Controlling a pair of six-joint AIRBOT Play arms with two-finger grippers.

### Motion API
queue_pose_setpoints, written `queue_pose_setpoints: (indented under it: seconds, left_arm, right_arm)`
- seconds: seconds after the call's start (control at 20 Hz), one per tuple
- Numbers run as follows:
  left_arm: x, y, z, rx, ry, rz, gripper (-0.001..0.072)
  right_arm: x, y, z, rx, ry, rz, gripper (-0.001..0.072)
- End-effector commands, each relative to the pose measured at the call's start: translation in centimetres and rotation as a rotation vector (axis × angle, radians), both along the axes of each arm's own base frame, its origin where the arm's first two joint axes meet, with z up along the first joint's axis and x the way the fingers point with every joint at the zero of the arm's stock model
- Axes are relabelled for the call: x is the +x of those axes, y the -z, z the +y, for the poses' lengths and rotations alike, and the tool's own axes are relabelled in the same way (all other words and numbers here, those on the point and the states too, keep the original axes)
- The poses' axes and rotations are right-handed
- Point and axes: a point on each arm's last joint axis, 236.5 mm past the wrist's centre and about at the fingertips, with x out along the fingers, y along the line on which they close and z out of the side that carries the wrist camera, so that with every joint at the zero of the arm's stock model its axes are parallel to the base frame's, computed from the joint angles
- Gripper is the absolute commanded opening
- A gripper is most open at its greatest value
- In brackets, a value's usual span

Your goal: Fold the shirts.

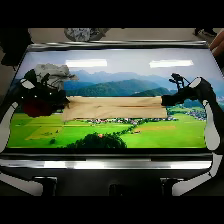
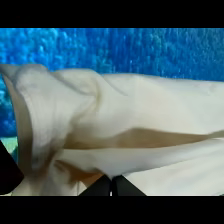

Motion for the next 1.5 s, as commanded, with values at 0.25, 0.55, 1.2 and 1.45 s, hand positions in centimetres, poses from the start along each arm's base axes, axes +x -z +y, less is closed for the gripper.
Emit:
queue_pose_setpoints:
  seconds: [0.25,0.55,1.2,1.45]
  left_arm:
    - [-0.3,-2.1,-0.4,-0.018,0.017,-0.003,0.0609]
    - [-1.2,-9.0,-4.6,-0.004,0.110,-0.154,0.0609]
    - [-3.3,-8.9,-18.6,-0.033,0.297,-0.266,0.0035]
    - [-4.5,-3.6,-28.0,-0.297,0.204,-0.071,0.0034]
  right_arm:
    - [0.8,-3.7,-1.7,-0.002,-0.037,-0.087,0.0698]
    - [-1.1,1.0,-0.1,0.239,0.075,0.100,0.0699]
    - [-1.1,-3.6,3.6,0.278,-0.007,0.042,0.0031]
    - [-3.7,-14.6,4.8,0.244,-0.088,-0.119,0.0031]
